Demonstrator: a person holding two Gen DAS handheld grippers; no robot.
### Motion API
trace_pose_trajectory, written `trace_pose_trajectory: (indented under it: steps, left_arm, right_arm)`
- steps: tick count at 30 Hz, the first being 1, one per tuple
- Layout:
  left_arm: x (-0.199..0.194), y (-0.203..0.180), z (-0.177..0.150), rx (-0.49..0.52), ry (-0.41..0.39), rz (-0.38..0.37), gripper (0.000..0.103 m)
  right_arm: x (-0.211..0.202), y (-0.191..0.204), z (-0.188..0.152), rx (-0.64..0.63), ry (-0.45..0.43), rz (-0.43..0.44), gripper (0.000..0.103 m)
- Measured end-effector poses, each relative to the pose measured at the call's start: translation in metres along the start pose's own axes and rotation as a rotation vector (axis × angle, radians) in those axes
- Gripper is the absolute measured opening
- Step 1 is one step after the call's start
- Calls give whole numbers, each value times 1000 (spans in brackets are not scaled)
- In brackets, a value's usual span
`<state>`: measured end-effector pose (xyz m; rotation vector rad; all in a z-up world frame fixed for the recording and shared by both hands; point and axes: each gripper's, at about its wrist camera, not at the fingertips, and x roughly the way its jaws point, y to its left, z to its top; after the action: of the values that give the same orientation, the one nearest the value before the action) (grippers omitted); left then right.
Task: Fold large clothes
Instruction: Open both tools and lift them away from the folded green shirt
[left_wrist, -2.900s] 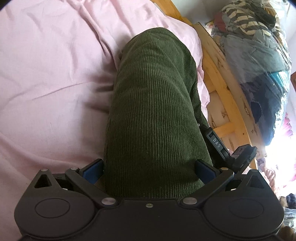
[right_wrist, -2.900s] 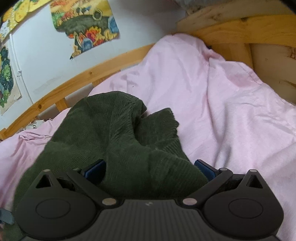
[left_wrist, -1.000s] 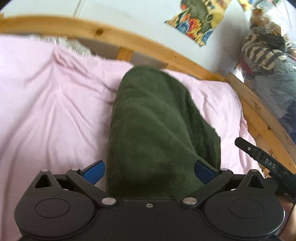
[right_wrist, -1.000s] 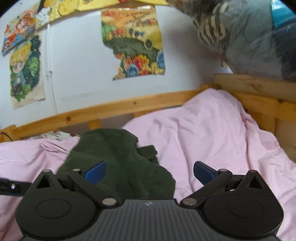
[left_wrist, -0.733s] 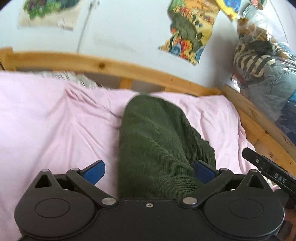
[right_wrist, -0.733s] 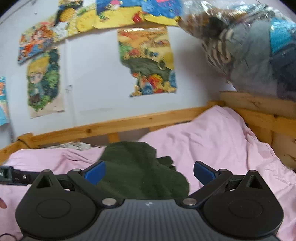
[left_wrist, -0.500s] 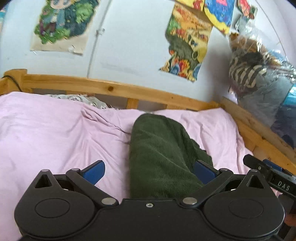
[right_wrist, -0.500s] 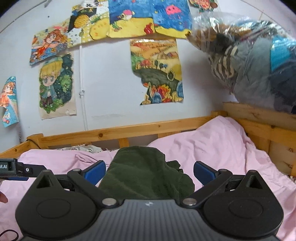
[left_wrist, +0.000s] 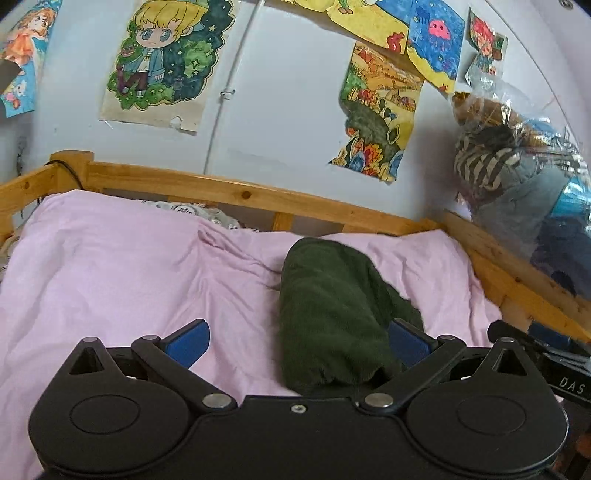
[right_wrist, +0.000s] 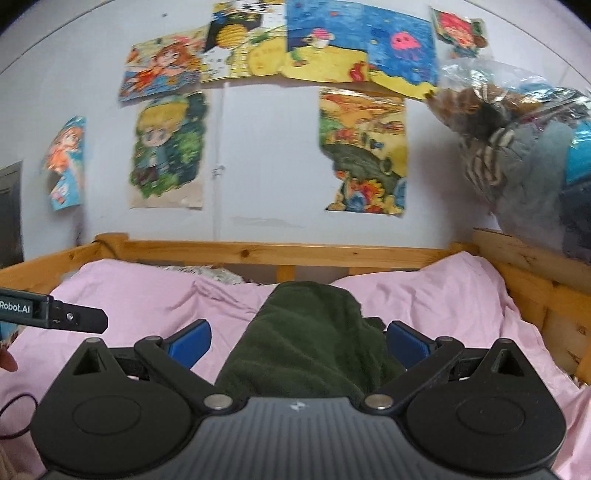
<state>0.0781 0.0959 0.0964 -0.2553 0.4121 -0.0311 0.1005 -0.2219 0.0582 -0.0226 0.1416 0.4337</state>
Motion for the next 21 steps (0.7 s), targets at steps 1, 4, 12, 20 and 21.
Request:
trace_pose_trajectory:
  steps: [1,4,12,20,21]
  left_arm:
    - [-3,1,-4,5,4,13,102]
    - [-9,6,-13,-3,7,30,102]
    - [3,6,-40,82,-1,228,102]
    - [33,-2,-60,155,98,191,102]
    - [35,-2,-61,158,104,191,102]
  right_arm:
    - [-1,0,-1,6,-4,10,103]
    - [-1,-2,-7,39,-12,-6,103]
    - [11,-8,-36,90,78,-84,103]
    - [24,-13,-58,107,160,-101,103]
    - [26,-14,-60,114,169,-104,103]
